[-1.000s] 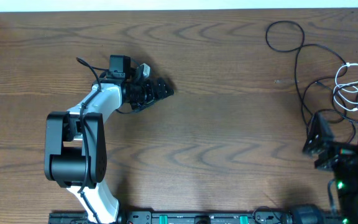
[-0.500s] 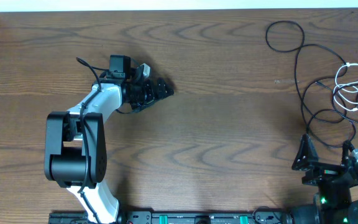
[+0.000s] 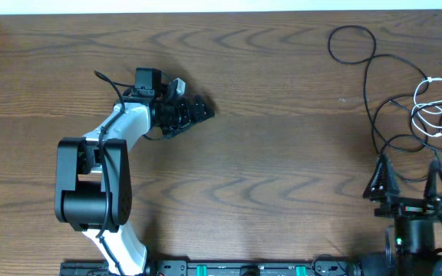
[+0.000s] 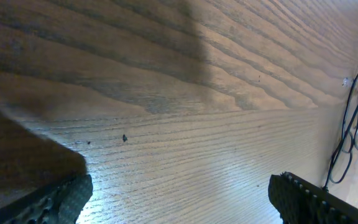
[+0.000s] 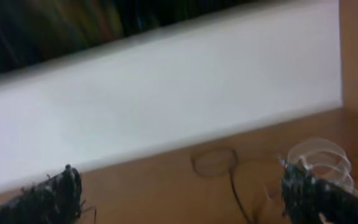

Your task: Untangle cables

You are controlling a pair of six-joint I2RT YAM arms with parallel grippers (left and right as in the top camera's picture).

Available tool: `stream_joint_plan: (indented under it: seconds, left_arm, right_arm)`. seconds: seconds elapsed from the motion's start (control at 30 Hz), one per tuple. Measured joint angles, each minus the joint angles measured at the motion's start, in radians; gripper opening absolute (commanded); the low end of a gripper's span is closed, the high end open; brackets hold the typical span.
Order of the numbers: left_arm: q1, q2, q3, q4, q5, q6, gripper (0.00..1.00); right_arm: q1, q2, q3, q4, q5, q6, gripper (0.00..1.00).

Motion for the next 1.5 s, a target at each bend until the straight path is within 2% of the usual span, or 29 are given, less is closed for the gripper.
stream_joint_plan:
  seconds: [0.07,0.23,0.33,0.43,0.63,0.73,0.83,1.03,1.5]
  left_arm:
    - [0.000,0.000,0.000,0.000,0.000,0.000,0.97]
    - [0.000,0.000,0.000,0.000,0.000,0.000,0.97]
    - [0.000,0.000,0.000,0.000,0.000,0.000,0.97]
    - [0.000,0.000,0.000,0.000,0.000,0.000,0.97]
    - [0.000,0.000,0.000,0.000,0.000,0.000,0.97]
    - [0.000,0.000,0.000,0.000,0.000,0.000,0.97]
    - [0.000,0.000,0.000,0.000,0.000,0.000,0.97]
    - [0.000,0.000,0.000,0.000,0.000,0.000,0.97]
    - [0.000,0.000,0.000,0.000,0.000,0.000,0.97]
  right_arm:
    - [0.000,0.000,-0.019,0.077,0.000,0.000,0.99]
    - [0.000,-0.001,-0.083,0.092,0.000,0.000,0.99]
    - [0.000,-0.001,-0.135,0.163,0.000,0.000,0.99]
    - [0.000,-0.002,-0.189,0.265,0.000,0.000,0.99]
    - [0.000,-0.001,-0.364,0.588,0.000,0.000,0.99]
    - [0.000,-0.002,-0.434,0.662,0.000,0.000,0.99]
    - [0.000,-0.001,-0.470,0.597,0.000,0.000,0.99]
    - [0.000,0.001,-0.480,0.312,-0.001,0.000,0.99]
    - [0.000,0.000,-0.480,0.309,-0.008,0.000,0.99]
